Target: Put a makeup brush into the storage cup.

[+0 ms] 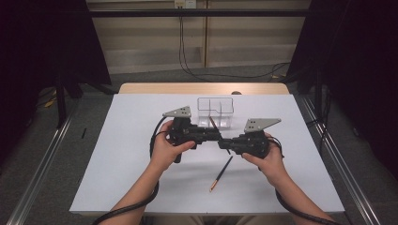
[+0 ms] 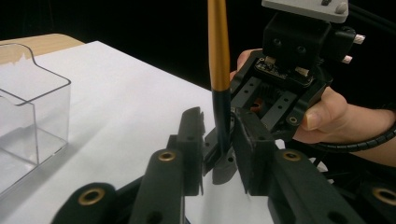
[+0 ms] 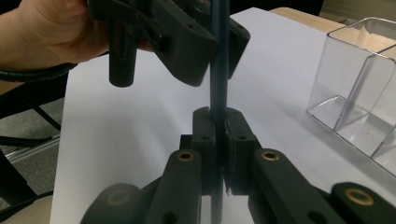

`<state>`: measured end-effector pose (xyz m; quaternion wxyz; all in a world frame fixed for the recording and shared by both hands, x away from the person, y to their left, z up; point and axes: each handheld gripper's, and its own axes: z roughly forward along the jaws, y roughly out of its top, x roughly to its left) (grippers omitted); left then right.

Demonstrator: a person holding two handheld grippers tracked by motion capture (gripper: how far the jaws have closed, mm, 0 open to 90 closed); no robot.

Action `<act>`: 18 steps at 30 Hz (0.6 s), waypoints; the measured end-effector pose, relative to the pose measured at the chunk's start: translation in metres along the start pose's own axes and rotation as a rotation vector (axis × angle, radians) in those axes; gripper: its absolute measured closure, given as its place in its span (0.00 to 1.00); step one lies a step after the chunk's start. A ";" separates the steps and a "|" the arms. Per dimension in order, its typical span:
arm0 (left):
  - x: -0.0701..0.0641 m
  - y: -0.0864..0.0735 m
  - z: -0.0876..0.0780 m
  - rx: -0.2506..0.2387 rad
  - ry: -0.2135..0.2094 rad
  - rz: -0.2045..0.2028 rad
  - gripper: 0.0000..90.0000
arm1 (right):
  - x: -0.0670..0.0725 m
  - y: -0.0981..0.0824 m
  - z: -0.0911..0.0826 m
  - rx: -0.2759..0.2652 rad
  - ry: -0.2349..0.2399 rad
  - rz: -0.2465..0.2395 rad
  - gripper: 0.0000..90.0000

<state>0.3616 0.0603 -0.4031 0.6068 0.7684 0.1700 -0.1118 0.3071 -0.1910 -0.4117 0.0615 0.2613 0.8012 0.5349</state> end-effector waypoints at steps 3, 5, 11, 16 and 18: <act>-0.001 -0.001 0.005 0.013 0.004 0.016 0.85 | 0.001 0.000 0.001 -0.008 0.000 0.007 0.94; -0.002 -0.001 0.006 0.008 0.001 0.009 0.88 | 0.001 0.000 0.002 -0.007 -0.002 0.006 0.94; -0.002 -0.001 0.009 0.005 0.001 -0.009 0.92 | 0.001 0.001 0.005 0.008 -0.006 0.005 0.94; -0.002 0.000 0.010 0.003 0.009 0.000 0.93 | 0.001 0.001 0.006 0.008 -0.008 0.012 0.94; -0.003 0.000 0.011 -0.003 0.017 -0.003 0.93 | 0.001 0.001 0.007 0.002 -0.008 0.022 0.94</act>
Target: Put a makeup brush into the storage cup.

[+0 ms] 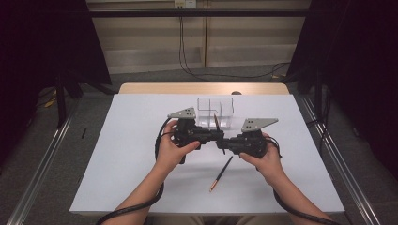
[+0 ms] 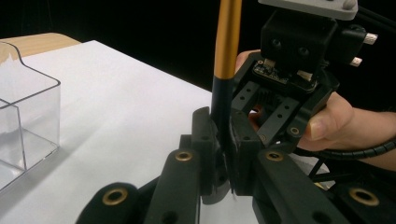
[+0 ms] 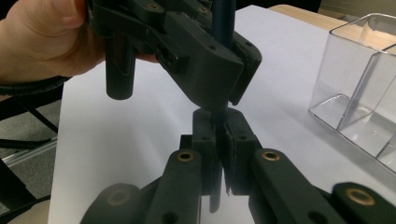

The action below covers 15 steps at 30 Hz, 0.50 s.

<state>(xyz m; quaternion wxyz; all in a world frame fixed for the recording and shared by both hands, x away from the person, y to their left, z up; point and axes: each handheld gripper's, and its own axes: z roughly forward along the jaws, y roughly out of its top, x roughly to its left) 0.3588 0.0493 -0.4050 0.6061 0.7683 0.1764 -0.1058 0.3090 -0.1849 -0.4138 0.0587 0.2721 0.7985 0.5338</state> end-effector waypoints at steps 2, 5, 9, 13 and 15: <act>0.000 0.000 0.000 0.002 0.006 0.006 0.93 | 0.000 -0.001 0.001 -0.005 -0.002 0.006 0.93; -0.001 0.000 0.000 0.007 0.008 0.009 0.93 | 0.000 -0.001 0.001 -0.009 -0.005 0.010 0.93; -0.002 0.001 -0.001 0.016 0.015 0.017 0.93 | 0.001 -0.001 0.000 -0.010 -0.028 0.001 0.85; -0.002 0.003 -0.003 0.015 0.015 0.026 0.93 | 0.000 0.000 -0.002 -0.017 -0.033 0.007 0.76; -0.002 0.003 -0.006 0.014 0.024 0.024 0.93 | -0.002 -0.001 -0.005 -0.023 -0.025 0.021 0.60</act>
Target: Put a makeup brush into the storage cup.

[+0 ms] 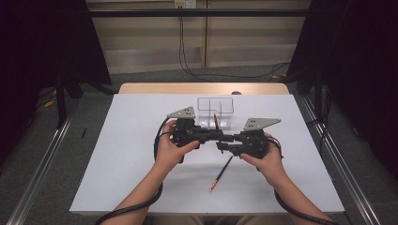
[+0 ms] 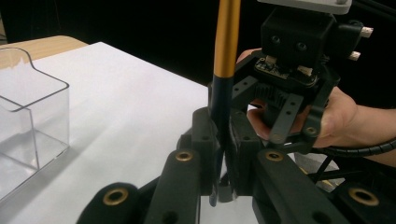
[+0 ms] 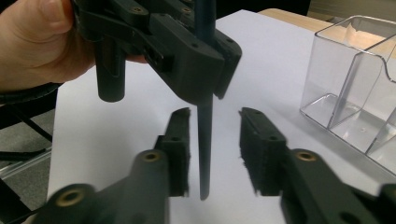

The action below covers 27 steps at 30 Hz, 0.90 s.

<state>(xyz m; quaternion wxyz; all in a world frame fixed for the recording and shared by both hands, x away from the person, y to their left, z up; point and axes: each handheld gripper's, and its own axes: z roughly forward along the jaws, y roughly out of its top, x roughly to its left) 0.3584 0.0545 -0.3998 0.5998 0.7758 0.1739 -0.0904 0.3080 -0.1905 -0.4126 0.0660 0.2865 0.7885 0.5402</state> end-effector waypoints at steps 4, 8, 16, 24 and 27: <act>0.003 0.000 -0.005 -0.002 0.009 -0.006 0.93 | -0.003 0.001 -0.004 -0.003 0.005 0.020 0.42; 0.004 -0.001 -0.007 -0.003 0.016 -0.006 0.93 | -0.003 0.002 -0.008 -0.017 0.004 0.024 0.25; 0.005 -0.001 -0.010 0.005 0.043 0.008 0.93 | -0.003 0.007 -0.015 -0.061 -0.002 0.010 0.15; 0.006 -0.003 -0.010 0.017 0.056 0.019 0.93 | -0.006 0.016 -0.023 -0.111 -0.031 0.013 0.14; 0.006 -0.003 -0.009 0.025 0.057 0.022 0.93 | -0.006 0.020 -0.024 -0.114 -0.038 0.013 0.15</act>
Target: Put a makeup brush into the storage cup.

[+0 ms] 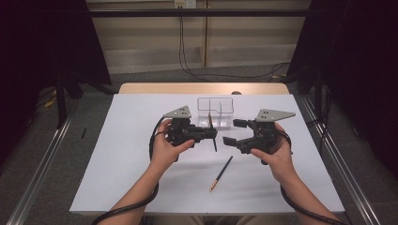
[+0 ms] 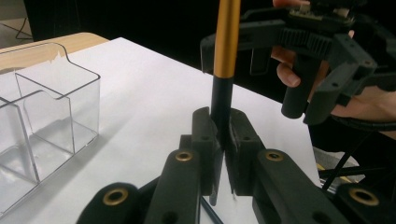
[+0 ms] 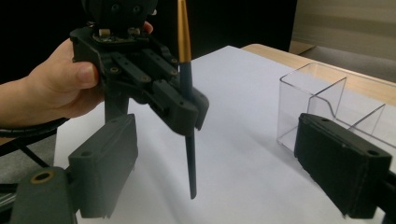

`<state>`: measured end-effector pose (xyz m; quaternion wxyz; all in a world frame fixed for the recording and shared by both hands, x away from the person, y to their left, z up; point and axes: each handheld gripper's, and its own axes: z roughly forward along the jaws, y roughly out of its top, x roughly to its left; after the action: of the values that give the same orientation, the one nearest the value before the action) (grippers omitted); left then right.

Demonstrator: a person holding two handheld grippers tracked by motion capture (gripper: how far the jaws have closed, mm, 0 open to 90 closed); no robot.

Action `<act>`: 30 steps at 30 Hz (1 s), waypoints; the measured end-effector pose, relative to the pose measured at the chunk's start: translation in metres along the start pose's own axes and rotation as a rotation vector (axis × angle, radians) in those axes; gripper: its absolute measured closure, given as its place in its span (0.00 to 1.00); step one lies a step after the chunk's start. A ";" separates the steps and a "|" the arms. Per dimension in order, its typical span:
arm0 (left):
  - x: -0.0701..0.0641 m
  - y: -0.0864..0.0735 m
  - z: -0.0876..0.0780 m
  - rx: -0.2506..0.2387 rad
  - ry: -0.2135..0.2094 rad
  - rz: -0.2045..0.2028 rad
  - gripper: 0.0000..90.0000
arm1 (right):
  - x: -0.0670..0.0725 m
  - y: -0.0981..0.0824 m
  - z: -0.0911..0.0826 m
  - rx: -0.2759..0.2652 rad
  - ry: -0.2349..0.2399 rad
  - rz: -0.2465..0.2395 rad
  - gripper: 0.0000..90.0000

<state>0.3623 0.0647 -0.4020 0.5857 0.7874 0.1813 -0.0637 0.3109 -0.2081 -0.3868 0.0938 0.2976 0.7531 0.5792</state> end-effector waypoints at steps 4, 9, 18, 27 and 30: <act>-0.002 0.001 0.003 0.008 -0.003 0.010 0.93 | 0.001 0.005 0.002 -0.010 0.003 0.000 0.18; -0.005 0.003 0.008 0.024 -0.007 0.025 0.93 | 0.004 0.011 0.007 -0.020 -0.003 -0.006 0.26; -0.008 0.004 0.012 0.029 -0.018 0.035 0.93 | 0.005 0.015 0.016 -0.024 0.010 0.003 0.48; -0.010 0.005 0.012 0.031 -0.033 0.044 0.93 | 0.007 0.017 0.018 -0.077 0.027 -0.002 0.75; -0.011 0.006 0.013 0.032 -0.032 0.042 0.93 | 0.007 0.018 0.019 -0.080 0.039 0.005 0.78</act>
<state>0.3558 0.0486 -0.3976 0.5768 0.7993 0.1545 -0.0669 0.3205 -0.1858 -0.3745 0.0897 0.2842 0.7305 0.6145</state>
